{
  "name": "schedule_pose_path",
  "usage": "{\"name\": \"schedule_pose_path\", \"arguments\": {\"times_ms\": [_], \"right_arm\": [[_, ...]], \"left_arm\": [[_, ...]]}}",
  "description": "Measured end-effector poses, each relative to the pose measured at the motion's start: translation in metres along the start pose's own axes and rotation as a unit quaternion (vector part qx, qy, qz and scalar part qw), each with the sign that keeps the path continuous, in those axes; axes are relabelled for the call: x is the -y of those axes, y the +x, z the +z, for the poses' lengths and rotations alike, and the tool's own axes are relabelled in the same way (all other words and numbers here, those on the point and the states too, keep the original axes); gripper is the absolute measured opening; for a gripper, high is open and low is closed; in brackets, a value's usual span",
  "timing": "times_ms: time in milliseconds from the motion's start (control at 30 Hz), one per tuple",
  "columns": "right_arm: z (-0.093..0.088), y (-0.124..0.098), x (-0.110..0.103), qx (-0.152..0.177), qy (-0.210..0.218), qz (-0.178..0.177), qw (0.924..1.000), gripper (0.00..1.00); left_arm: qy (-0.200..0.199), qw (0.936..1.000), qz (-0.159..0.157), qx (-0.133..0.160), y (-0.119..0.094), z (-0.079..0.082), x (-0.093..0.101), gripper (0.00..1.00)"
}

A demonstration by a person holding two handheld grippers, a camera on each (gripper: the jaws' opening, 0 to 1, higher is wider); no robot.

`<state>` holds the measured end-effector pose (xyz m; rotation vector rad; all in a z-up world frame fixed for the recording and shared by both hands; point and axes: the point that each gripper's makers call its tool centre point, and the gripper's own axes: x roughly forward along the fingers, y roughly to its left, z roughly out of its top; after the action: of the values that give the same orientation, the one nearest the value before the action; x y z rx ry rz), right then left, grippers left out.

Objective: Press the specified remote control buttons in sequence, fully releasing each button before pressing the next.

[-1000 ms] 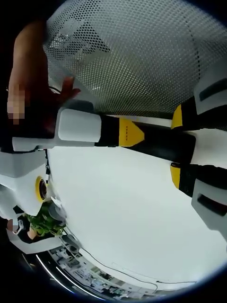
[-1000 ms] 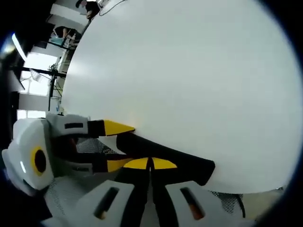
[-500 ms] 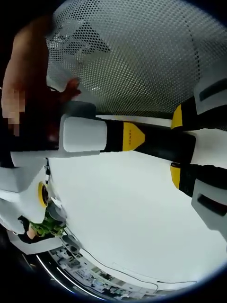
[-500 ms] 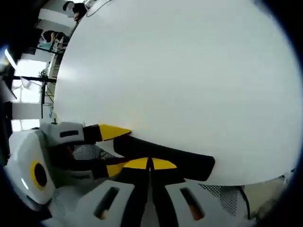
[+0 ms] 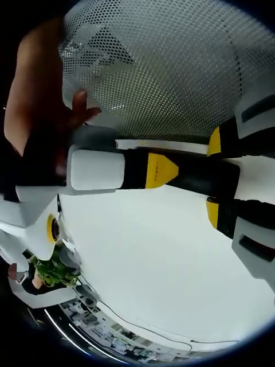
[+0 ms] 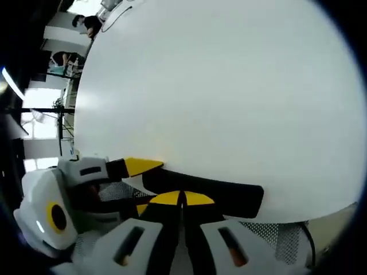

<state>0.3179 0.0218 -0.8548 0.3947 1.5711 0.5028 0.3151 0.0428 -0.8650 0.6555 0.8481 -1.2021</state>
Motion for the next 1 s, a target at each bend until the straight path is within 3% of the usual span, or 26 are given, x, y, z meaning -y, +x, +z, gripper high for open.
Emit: {"name": "schedule_pose_path", "arguments": {"times_ms": [267, 467, 667, 1000], "right_arm": [[-0.0007, 0.0075, -0.0043, -0.007, -0.008, 0.012, 0.9999, 0.0], [-0.0006, 0.0074, -0.0028, -0.009, -0.016, 0.007, 0.9998, 0.0], [-0.0013, 0.0085, -0.0035, -0.009, -0.061, -0.013, 0.998, 0.0], [-0.0017, 0.0076, -0.0042, -0.007, -0.071, -0.018, 0.9973, 0.0]], "left_arm": [[0.0, 1.0, 0.0, 0.001, 0.0007, -0.0002, 0.0001, 0.27], [0.0, 1.0, 0.0, 0.001, 0.0006, 0.0001, 0.0004, 0.27], [0.0, 1.0, 0.0, 0.001, 0.0009, -0.0001, 0.0003, 0.27], [-0.005, 1.0, 0.001, -0.001, 0.001, -0.0002, 0.0001, 0.27]]}}
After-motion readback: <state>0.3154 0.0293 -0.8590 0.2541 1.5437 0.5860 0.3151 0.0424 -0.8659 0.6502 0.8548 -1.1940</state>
